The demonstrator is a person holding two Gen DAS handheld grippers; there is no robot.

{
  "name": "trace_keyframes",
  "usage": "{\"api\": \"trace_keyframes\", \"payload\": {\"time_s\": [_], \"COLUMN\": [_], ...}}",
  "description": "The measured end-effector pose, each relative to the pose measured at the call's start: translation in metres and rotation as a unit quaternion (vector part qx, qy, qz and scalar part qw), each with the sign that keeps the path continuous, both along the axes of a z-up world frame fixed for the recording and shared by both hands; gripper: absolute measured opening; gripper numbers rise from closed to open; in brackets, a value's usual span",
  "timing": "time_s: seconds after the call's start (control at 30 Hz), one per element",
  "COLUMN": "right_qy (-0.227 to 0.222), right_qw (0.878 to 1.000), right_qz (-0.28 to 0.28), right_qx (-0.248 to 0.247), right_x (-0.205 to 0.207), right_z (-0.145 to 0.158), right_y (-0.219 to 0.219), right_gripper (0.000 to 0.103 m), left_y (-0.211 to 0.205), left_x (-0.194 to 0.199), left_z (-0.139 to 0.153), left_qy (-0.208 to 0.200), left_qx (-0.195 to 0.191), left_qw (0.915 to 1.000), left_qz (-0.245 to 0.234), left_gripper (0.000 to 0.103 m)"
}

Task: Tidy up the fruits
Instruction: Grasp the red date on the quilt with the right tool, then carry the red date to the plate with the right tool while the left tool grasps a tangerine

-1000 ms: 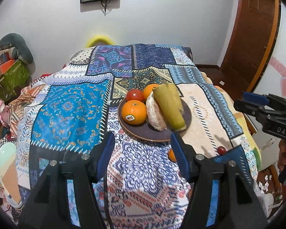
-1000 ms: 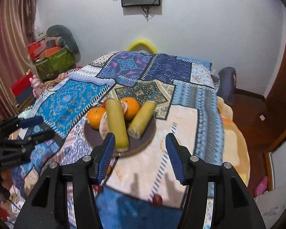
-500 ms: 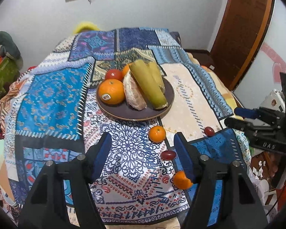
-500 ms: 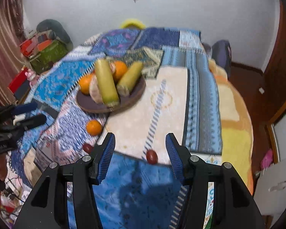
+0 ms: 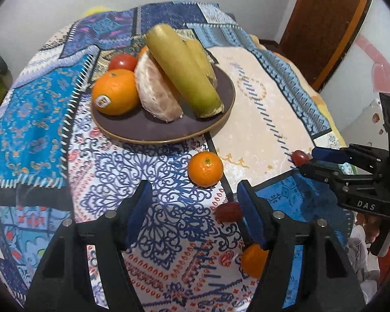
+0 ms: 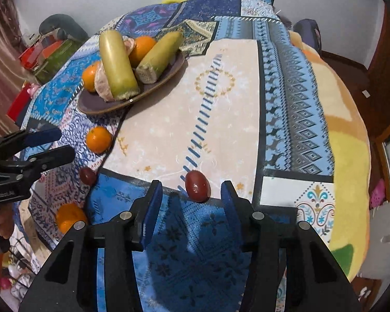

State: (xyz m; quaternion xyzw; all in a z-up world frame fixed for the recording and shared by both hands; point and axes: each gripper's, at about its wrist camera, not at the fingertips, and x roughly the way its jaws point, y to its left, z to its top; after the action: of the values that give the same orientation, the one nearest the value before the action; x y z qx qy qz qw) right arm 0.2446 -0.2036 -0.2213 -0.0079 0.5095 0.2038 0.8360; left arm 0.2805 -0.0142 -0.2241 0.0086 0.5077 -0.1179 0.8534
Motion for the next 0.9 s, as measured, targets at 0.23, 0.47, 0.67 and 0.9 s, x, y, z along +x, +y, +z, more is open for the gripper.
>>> {"api": "trace_keyframes", "payload": {"time_s": [0.23,0.47,0.67,0.9], "right_qy": [0.011,0.005,0.001,-0.018], "right_qw": [1.0,1.0,1.0,1.0], "right_qz": [0.008,0.01,0.009,0.008], "right_qx": [0.003,0.01,0.015,0.021], "right_x": [0.0,0.001,0.002,0.001], "right_z": [-0.014,-0.015,-0.012,0.005], "right_y": [-0.002,-0.003,-0.003,-0.002], "right_gripper": [0.033,0.018,0.018,0.018], "left_y": [-0.01,-0.018,-0.017,-0.01], "left_x": [0.014,0.02,0.024,0.015], "left_z": [-0.016,-0.026,-0.025,-0.011], "left_qy": [0.012,0.013,0.017,0.005], "left_qx": [-0.007,0.001,0.001,-0.001], "left_qw": [0.9999,0.9999,0.9999,1.0], "left_qz": [-0.003,-0.002,0.001,0.006], "left_gripper": [0.067,0.06,0.035,0.034]}}
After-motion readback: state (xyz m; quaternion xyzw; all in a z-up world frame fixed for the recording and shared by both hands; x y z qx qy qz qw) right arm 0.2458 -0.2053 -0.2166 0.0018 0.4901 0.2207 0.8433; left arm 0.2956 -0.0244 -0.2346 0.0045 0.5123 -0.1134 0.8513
